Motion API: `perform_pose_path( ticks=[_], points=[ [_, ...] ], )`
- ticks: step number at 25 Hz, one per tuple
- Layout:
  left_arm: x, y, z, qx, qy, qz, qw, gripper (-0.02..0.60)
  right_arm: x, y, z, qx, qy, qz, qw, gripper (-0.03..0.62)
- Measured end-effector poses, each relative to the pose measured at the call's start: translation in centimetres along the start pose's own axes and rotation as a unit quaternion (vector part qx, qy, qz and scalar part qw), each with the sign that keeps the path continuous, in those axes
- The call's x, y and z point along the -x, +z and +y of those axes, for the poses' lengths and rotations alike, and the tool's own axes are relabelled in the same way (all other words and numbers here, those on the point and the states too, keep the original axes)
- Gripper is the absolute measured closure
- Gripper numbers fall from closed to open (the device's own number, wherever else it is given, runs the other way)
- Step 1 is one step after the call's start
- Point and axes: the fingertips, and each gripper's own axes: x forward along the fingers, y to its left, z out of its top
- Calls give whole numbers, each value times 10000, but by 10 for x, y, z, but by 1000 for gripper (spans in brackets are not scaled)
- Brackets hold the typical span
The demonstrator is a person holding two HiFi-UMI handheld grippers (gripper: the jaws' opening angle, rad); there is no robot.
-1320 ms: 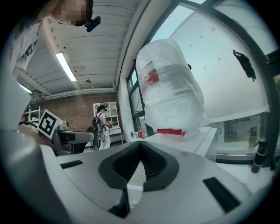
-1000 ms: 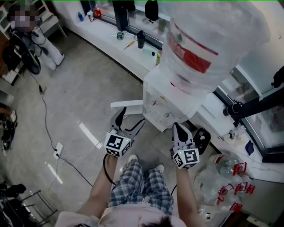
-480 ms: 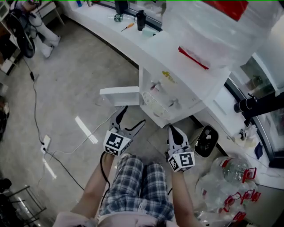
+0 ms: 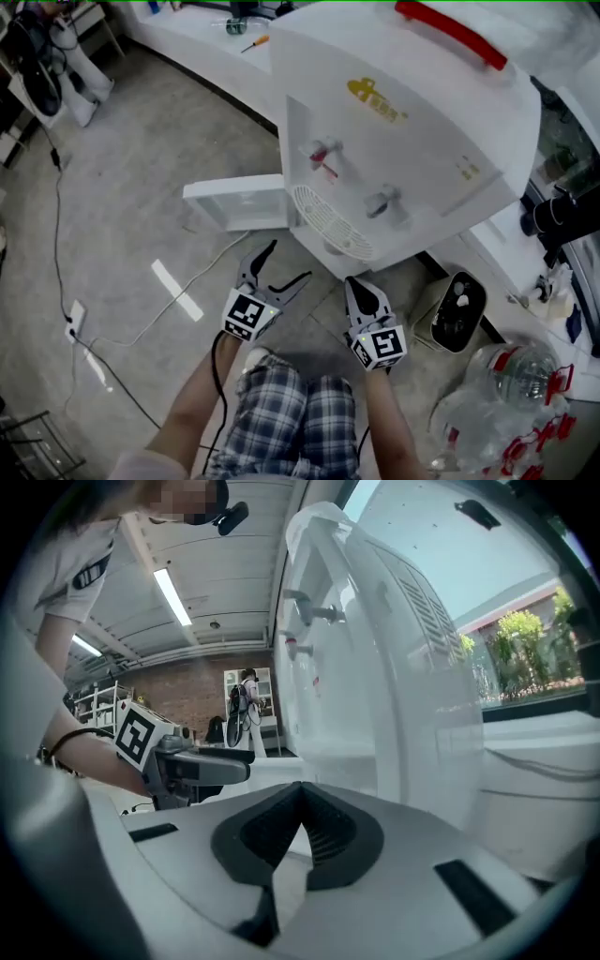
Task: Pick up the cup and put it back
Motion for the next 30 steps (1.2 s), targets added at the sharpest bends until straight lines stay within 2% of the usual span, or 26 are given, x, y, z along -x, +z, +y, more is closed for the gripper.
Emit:
perform_pose_path(
  ticks=[7, 12, 21, 25, 30],
  points=[
    [-45, -97, 15, 134, -75, -124, 9998, 193, -32, -104, -29, 79, -48, 20, 10000, 577],
    [-69, -147, 12, -319, -279, -34, 9991, 192, -49, -144, -43, 149, 9, -62, 9999, 577],
    [-106, -175, 1, -220, -365, -179, 9989, 190, -62, -172, -57, 149, 79, -158, 9997, 577],
    [-117, -185, 4, -13, -306, -222, 9993, 172, -64, -178, -59, 130, 132, -115, 9998, 577],
    [-126, -195, 6, 4, -316, -116, 9994, 164, -64, -182, -63, 82, 101, -91, 9999, 577]
  ],
)
